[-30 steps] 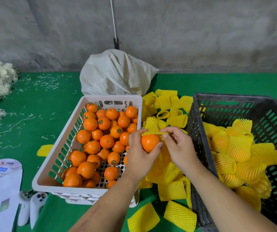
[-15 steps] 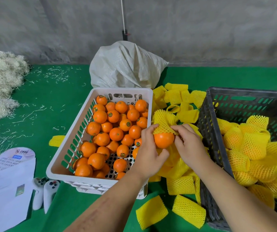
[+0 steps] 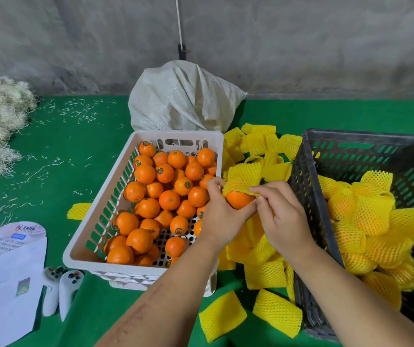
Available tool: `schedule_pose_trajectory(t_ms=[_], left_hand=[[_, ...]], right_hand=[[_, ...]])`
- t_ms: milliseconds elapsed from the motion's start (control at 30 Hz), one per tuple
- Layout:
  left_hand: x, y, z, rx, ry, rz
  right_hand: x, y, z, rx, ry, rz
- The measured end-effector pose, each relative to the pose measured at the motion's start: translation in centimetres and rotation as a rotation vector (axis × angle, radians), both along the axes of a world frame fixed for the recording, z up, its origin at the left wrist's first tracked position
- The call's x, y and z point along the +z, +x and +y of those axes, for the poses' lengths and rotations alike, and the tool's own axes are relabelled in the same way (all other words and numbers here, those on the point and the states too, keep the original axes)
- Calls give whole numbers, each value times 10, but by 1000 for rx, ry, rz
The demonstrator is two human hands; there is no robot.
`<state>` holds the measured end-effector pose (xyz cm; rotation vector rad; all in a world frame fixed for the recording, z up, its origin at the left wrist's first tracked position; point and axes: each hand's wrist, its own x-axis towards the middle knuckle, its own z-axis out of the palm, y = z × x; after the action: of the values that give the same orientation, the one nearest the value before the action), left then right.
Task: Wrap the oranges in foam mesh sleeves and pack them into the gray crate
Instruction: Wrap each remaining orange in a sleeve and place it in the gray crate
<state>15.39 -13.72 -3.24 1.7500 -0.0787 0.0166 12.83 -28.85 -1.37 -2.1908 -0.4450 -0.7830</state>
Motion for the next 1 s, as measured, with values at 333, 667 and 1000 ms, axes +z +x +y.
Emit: schedule_pose_trajectory(t_ms=[333, 667, 1000], left_hand=[[-10, -12, 11, -228, -18, -78], [-12, -15, 4, 70, -184, -125], [-6, -17, 8, 108, -402, -68]], right_hand=[[-4, 10, -5, -56, 101, 120], [-5, 0, 2, 67, -42, 38], [-10, 7, 4, 6, 21, 89]])
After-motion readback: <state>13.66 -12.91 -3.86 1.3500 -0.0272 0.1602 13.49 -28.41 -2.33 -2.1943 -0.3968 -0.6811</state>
